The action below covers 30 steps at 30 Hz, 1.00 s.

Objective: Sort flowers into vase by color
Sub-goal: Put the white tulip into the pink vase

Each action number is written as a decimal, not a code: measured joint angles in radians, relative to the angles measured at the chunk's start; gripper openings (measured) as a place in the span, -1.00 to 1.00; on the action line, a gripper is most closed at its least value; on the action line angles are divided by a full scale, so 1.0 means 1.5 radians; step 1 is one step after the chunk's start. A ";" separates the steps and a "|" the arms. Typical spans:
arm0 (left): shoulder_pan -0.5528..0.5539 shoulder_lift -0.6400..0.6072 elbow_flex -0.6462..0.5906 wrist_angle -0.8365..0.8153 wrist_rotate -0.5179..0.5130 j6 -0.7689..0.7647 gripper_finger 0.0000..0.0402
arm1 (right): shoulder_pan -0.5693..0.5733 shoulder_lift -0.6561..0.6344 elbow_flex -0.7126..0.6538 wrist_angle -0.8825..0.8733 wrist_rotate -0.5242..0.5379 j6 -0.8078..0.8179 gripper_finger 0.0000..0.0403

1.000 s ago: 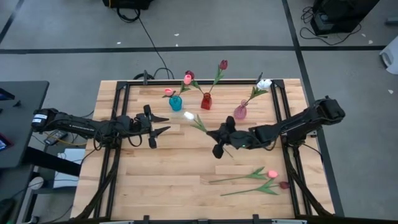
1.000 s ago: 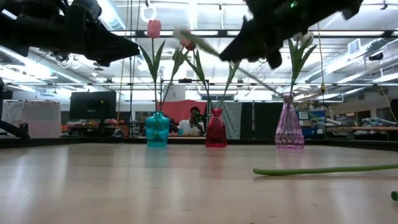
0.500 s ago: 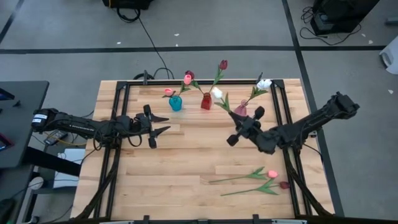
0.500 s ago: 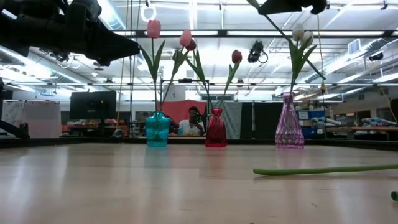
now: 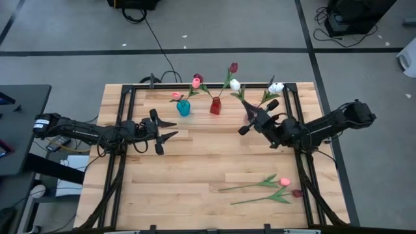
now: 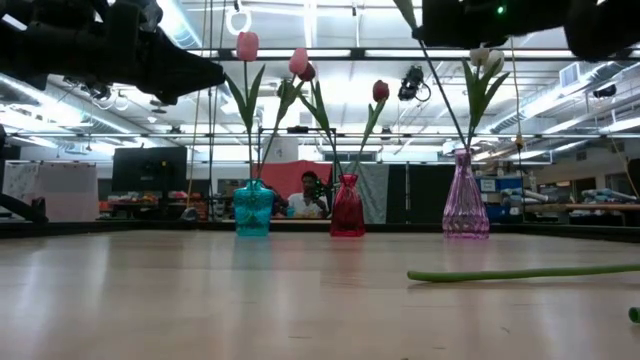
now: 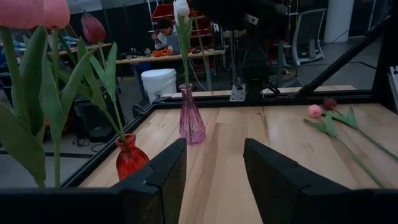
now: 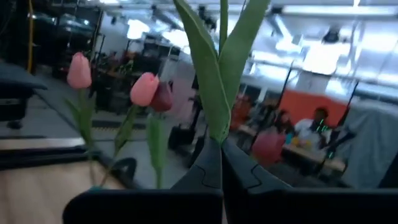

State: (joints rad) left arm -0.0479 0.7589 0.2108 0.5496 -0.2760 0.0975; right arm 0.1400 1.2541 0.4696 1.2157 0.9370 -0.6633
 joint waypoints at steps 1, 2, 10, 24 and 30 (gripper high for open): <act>0.000 0.000 0.000 -0.001 0.000 0.001 -0.17 | -0.008 0.012 -0.002 0.028 -0.008 -0.023 -1.00; 0.000 0.000 0.000 -0.001 0.000 0.003 -0.17 | -0.015 0.025 -0.003 0.048 -0.015 -0.043 -1.00; 0.000 0.000 0.000 -0.001 0.000 0.004 -0.17 | -0.053 0.106 0.031 0.148 -0.033 -0.220 -1.00; 0.000 0.028 0.000 0.011 -0.001 0.003 -0.17 | -0.065 0.139 0.037 0.227 0.021 -0.243 -0.99; 0.000 0.045 0.000 0.028 -0.001 0.003 -0.17 | -0.077 0.171 0.033 0.228 0.072 -0.196 -0.97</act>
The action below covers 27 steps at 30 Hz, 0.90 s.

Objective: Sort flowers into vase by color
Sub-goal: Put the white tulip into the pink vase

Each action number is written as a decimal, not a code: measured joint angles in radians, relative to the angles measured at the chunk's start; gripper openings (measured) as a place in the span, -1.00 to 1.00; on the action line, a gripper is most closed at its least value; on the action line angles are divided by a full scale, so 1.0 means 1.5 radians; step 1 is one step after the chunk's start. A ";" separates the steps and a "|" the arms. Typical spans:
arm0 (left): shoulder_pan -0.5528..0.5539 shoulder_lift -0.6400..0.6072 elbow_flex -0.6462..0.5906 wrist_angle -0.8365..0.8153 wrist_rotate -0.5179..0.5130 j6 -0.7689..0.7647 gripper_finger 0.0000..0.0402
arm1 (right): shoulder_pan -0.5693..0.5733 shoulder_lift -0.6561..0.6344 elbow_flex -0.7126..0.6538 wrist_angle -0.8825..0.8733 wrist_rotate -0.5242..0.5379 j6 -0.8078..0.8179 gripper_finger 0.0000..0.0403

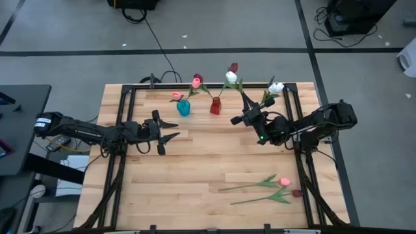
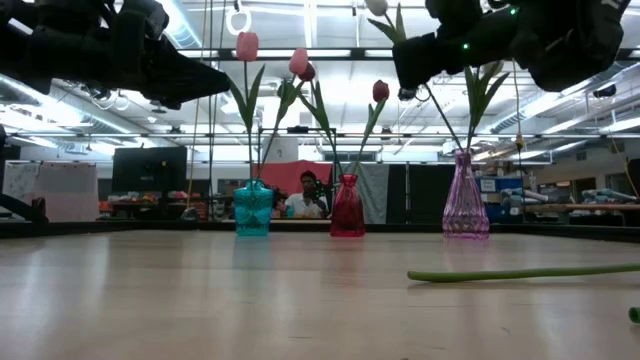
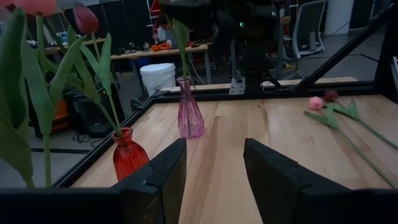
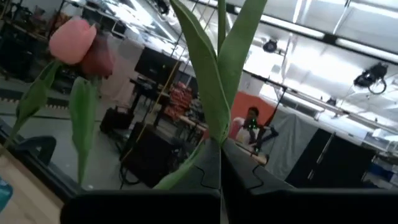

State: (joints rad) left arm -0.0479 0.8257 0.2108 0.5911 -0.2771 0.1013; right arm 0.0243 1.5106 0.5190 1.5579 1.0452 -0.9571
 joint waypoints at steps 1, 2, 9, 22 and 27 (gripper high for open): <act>0.000 0.000 0.000 0.002 0.000 0.000 -0.17 | 0.000 0.005 0.000 0.000 0.004 0.002 -0.97; 0.000 0.000 0.000 0.003 0.000 0.000 -0.17 | 0.000 0.009 0.000 0.000 0.001 0.002 -0.97; 0.000 0.000 0.000 0.002 0.000 0.000 -0.17 | 0.001 0.001 0.010 0.001 -0.035 -0.003 -0.99; 0.000 0.000 0.000 0.001 -0.001 0.000 -0.17 | -0.022 -0.033 0.031 0.001 -0.046 -0.049 -0.99; 0.000 0.000 0.000 -0.001 -0.001 -0.001 -0.17 | -0.042 -0.018 0.011 0.000 -0.026 -0.009 -0.99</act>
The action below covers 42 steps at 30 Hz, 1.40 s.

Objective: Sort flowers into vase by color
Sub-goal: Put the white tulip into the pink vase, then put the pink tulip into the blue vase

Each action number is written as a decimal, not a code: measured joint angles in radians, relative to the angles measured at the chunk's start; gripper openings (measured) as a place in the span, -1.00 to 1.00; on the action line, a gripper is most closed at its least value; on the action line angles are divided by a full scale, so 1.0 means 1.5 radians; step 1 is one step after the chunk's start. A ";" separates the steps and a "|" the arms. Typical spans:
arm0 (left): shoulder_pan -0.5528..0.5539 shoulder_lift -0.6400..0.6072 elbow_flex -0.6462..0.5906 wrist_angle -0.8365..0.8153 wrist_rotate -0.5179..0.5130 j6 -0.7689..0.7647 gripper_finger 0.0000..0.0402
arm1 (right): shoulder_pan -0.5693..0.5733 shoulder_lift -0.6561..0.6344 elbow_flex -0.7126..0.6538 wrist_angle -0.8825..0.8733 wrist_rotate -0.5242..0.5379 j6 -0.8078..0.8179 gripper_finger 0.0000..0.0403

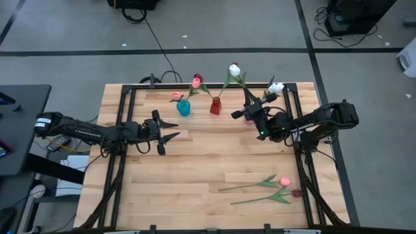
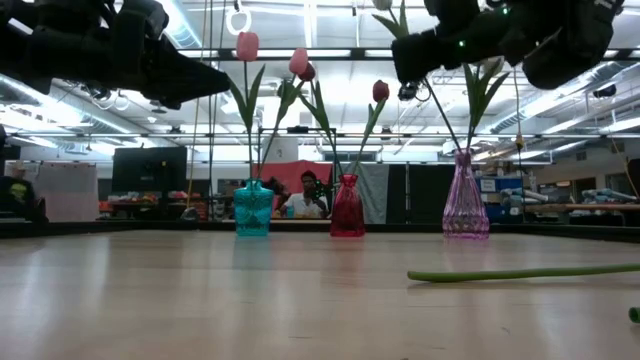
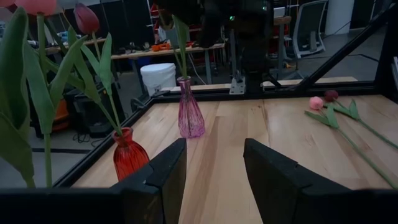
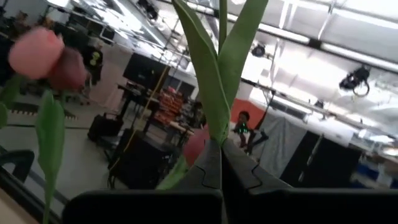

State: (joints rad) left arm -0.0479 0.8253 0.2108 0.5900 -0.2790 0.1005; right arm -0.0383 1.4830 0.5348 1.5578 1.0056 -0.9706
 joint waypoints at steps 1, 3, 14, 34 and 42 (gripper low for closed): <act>0.000 0.000 0.000 -0.002 0.000 0.000 -0.17 | -0.002 0.000 -0.009 0.000 0.008 0.015 -0.99; 0.000 0.000 0.000 -0.003 0.000 0.000 -0.17 | -0.003 0.000 -0.025 0.000 0.025 0.040 -0.99; 0.000 0.000 0.000 -0.007 0.000 0.000 -0.17 | 0.040 0.000 -0.057 0.001 0.119 0.059 -0.92; 0.000 0.000 0.000 -0.007 0.000 -0.001 -0.17 | 0.113 0.000 -0.057 -0.003 0.334 0.069 -0.57; 0.000 0.000 0.000 -0.007 0.001 -0.002 -0.17 | 0.181 0.000 -0.057 -0.003 0.377 0.087 -0.19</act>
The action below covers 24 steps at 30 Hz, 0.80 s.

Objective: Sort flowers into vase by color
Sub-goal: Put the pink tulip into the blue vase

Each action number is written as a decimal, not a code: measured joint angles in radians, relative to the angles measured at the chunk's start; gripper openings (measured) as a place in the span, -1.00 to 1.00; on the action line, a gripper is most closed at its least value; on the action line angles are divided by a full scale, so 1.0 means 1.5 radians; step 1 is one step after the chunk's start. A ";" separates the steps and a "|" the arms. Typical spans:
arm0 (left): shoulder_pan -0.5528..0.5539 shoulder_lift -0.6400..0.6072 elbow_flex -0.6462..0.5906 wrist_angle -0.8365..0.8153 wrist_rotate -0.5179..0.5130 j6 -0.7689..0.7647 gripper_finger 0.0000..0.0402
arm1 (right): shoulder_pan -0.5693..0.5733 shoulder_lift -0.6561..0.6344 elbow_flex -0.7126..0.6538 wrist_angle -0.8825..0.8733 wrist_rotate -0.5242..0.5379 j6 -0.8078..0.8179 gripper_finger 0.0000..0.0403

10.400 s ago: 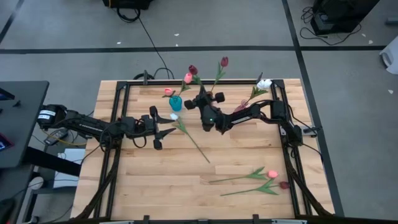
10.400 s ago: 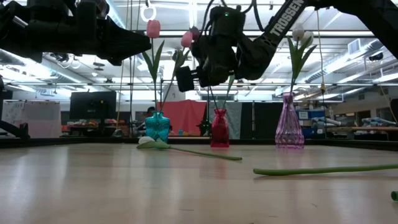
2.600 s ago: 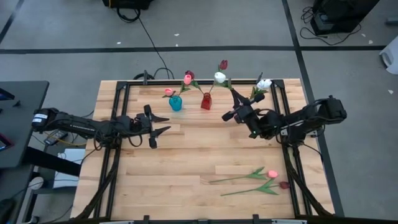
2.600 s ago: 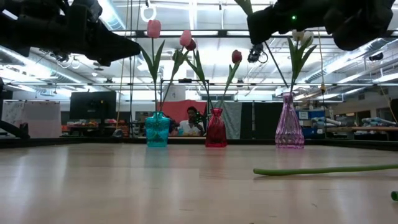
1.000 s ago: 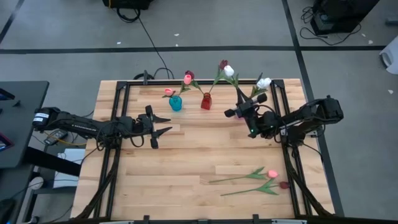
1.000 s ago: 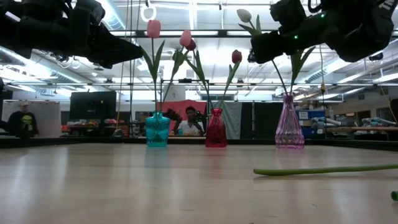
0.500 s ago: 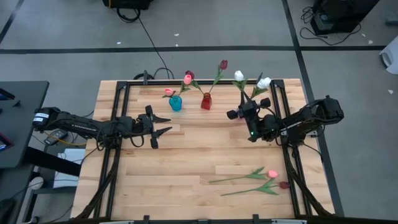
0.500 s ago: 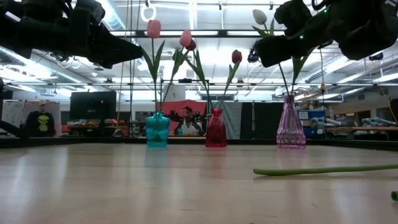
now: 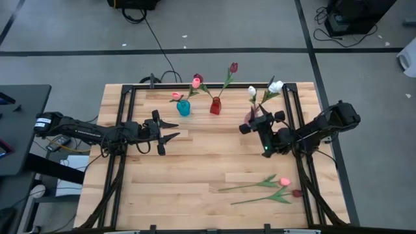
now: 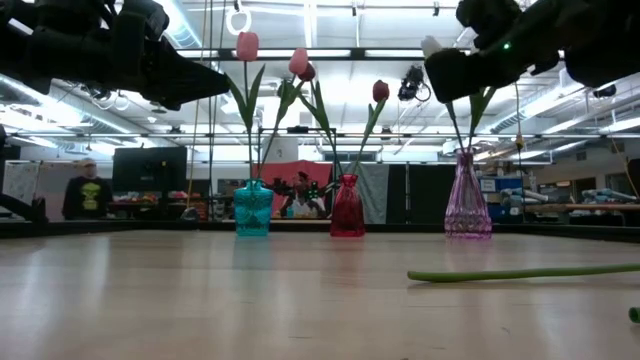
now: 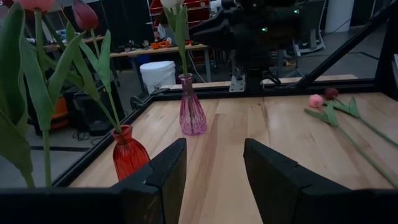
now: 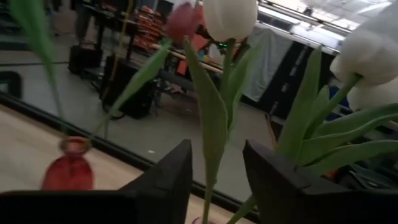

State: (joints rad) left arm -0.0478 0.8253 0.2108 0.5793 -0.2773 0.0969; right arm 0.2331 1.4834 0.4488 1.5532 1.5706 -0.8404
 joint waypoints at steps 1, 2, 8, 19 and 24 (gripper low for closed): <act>0.000 0.000 0.000 0.000 0.000 -0.001 -0.17 | 0.007 0.000 0.000 0.000 0.000 0.002 -0.16; 0.000 0.000 0.000 0.000 0.000 -0.002 -0.17 | 0.013 0.000 0.000 0.000 0.000 0.007 -0.13; 0.000 0.000 0.000 -0.002 0.000 -0.004 -0.17 | 0.058 0.000 0.000 0.001 0.000 0.067 -0.05; 0.000 0.000 0.000 0.040 0.157 -0.020 -0.17 | 0.149 0.000 0.000 -0.132 -0.239 0.355 -0.06; 0.000 0.004 0.000 0.058 0.176 -0.042 -0.17 | 0.106 0.000 0.000 -0.182 -0.481 0.464 -0.06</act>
State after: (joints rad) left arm -0.0479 0.8312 0.2108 0.6665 -0.0132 0.0343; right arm 0.3921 1.4837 0.4488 1.2797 0.8488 -0.1445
